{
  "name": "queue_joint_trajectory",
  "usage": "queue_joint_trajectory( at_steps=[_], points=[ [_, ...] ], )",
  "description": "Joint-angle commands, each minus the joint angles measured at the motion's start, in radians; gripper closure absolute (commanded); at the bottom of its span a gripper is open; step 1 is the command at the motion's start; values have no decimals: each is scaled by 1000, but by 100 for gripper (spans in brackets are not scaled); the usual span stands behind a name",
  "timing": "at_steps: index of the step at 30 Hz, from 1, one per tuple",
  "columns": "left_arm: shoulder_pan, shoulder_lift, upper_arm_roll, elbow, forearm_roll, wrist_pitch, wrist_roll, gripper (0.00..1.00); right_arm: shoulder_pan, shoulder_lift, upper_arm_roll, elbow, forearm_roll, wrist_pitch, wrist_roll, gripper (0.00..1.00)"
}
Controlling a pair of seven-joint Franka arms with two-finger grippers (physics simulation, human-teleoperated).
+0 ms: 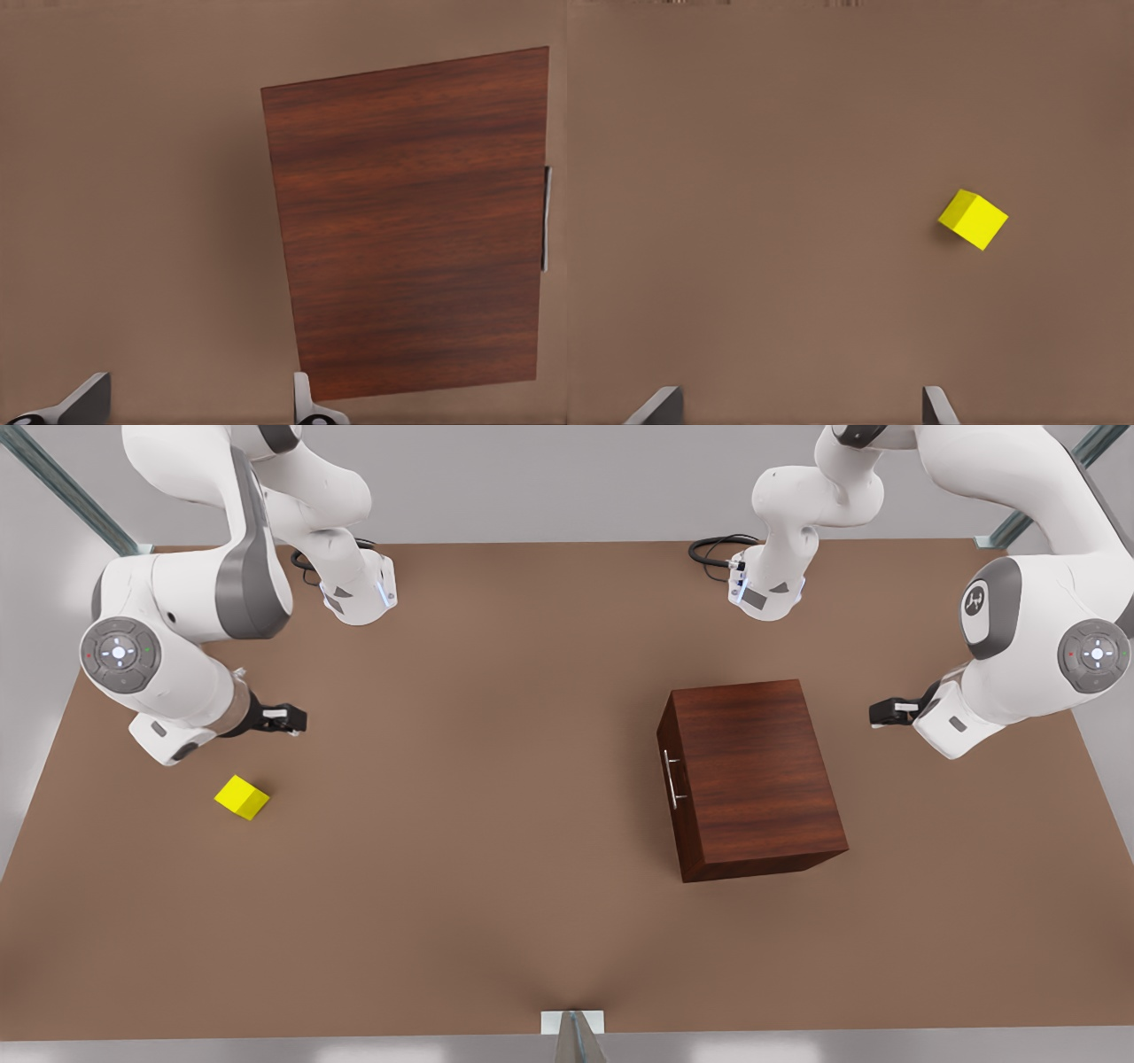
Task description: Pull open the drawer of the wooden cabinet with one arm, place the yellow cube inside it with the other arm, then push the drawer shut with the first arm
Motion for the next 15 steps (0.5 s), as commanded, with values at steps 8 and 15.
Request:
queue_joint_trajectory(
  at_steps=[8, 15],
  points=[
    [-330, 188, -75, 118, 123, -23, -452, 0, -45, 7, 0, -8, 7, 38, 22, 0],
    [-423, 488, -199, 319, 209, 152, -928, 0, -116, 70, -4, -41, -34, 96, -42, 0]
  ],
)
